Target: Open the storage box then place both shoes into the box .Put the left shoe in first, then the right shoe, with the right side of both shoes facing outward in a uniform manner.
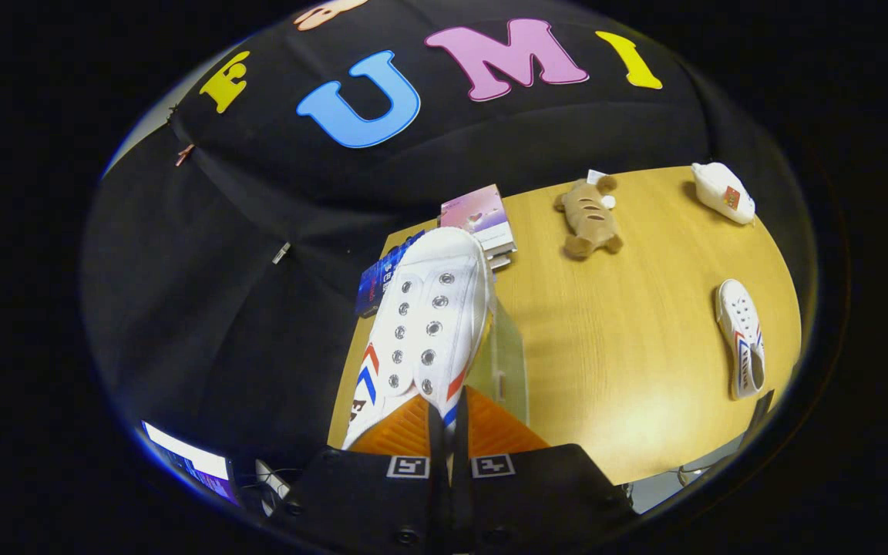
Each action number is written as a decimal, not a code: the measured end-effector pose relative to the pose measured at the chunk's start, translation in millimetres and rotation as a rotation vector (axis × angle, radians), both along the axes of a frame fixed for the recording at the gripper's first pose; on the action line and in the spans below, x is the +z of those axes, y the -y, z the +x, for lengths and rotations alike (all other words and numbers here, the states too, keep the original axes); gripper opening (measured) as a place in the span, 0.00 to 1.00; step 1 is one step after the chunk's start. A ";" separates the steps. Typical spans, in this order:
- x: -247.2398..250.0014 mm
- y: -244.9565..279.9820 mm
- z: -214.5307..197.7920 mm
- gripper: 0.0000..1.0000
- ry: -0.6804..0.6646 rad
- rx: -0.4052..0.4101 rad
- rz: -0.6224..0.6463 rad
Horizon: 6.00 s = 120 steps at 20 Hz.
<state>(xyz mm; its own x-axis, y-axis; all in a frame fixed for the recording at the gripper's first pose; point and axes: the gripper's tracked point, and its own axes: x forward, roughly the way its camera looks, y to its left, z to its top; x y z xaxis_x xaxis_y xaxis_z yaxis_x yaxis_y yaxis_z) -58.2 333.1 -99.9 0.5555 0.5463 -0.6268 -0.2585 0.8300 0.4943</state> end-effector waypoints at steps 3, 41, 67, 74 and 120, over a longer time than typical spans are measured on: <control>-26.9 -44.8 -4.5 0.05 -0.038 0.040 -0.021; -76.1 268.6 72.8 0.99 0.208 0.041 -0.402; -255.0 442.1 103.2 0.45 -0.120 -0.031 -0.438; -252.1 450.3 103.7 0.13 -0.126 -0.086 -0.444; -51.0 -41.4 21.5 0.80 0.079 0.015 -0.196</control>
<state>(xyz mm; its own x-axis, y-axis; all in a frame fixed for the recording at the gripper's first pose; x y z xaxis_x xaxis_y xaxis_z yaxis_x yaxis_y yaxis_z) -36.7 374.5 -150.9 0.6002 0.4270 -0.6764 -0.3030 0.9040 0.3018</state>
